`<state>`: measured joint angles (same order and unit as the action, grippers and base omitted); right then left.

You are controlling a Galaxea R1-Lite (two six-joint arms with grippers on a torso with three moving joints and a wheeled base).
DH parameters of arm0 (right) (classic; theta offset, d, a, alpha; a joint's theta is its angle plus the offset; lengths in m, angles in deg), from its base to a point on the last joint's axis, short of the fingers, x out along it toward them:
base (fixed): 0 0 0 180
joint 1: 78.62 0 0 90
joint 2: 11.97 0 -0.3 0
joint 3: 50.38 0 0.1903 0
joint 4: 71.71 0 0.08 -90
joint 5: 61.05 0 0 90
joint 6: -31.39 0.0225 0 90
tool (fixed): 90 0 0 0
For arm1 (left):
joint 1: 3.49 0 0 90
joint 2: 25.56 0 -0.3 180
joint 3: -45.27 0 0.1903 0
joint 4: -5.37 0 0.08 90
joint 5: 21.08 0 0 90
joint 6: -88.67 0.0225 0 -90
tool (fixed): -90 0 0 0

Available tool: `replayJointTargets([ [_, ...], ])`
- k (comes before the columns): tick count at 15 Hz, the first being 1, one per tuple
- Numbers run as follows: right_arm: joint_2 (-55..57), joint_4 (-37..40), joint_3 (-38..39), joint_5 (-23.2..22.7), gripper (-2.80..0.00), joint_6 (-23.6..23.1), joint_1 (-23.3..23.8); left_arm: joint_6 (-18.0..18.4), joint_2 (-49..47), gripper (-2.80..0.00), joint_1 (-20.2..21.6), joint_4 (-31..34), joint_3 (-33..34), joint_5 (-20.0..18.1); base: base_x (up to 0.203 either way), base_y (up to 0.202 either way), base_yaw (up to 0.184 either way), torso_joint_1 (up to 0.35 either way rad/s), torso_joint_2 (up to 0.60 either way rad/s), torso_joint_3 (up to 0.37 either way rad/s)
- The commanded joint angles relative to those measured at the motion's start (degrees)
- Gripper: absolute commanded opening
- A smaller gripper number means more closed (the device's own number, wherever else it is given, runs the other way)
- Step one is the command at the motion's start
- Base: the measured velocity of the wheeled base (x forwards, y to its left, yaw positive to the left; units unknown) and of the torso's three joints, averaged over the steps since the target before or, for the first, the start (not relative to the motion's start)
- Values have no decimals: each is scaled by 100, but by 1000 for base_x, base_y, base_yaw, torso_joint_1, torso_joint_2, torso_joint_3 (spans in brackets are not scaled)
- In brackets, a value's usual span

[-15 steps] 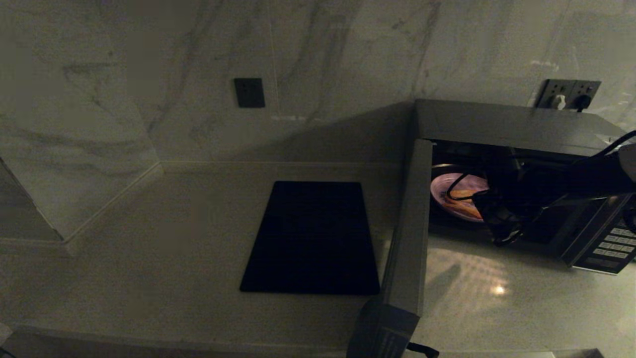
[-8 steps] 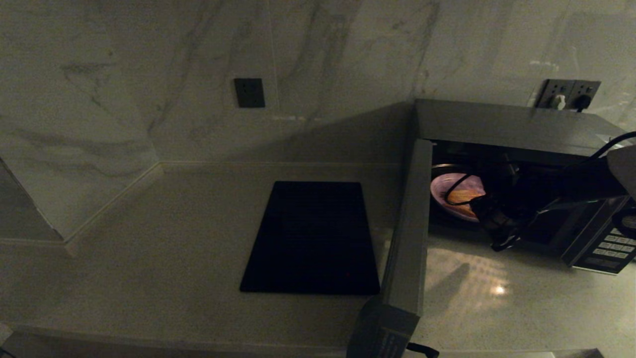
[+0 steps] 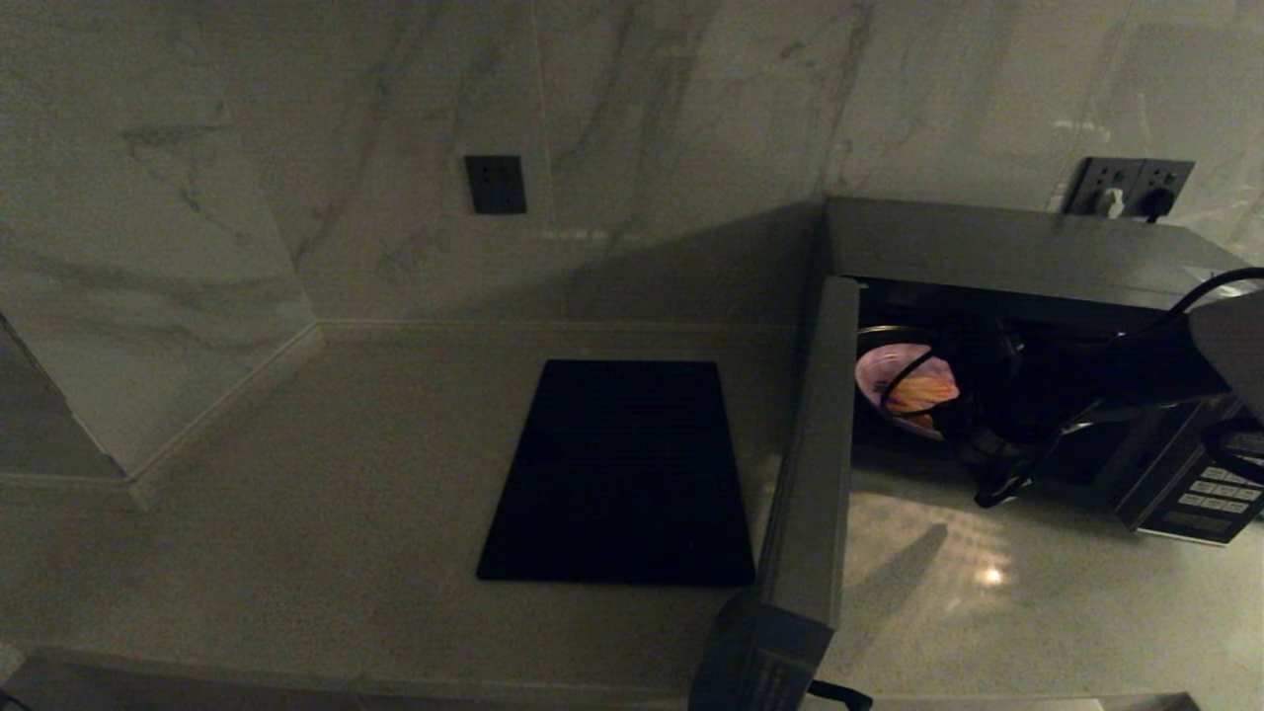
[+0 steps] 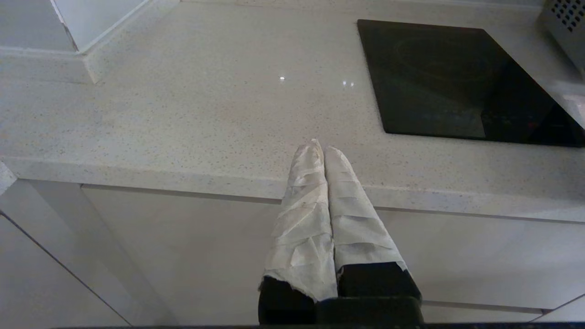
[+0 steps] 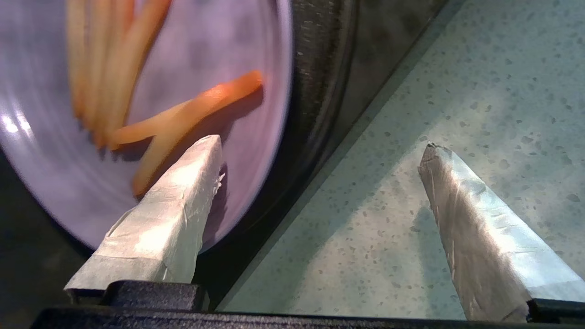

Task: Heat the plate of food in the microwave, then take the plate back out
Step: Take the plate out of the microwave

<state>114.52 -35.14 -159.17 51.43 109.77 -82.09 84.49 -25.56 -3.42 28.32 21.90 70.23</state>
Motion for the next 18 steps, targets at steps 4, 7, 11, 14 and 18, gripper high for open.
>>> replayJointTargets([
  [4, 7, -2, 201, 11, 0, 60, -5, -4, -5, -280, 1, -2, 0, 1, 0, 0, 0, 0, 0, 0],
  [7, -95, -2, 408, 11, 0, 80, 3, -4, 0, -280, 1, -2, 0, 1, 0, 0, 0, 0, 0, 0],
  [11, -330, -2, 640, 18, 0, 80, 3, -4, -9, -280, 1, -2, 0, 1, 0, 0, 0, 0, 0, 0],
  [14, -463, -2, 811, 90, 0, 86, 3, -4, -2, -280, 1, -2, 0, 1, 0, 0, 0, 0, 0, 0],
  [18, -564, -5, 988, 134, 0, 93, 3, -4, -4, -280, 1, -2, 0, 1, 0, 0, 0, 0, 0, 0],
])
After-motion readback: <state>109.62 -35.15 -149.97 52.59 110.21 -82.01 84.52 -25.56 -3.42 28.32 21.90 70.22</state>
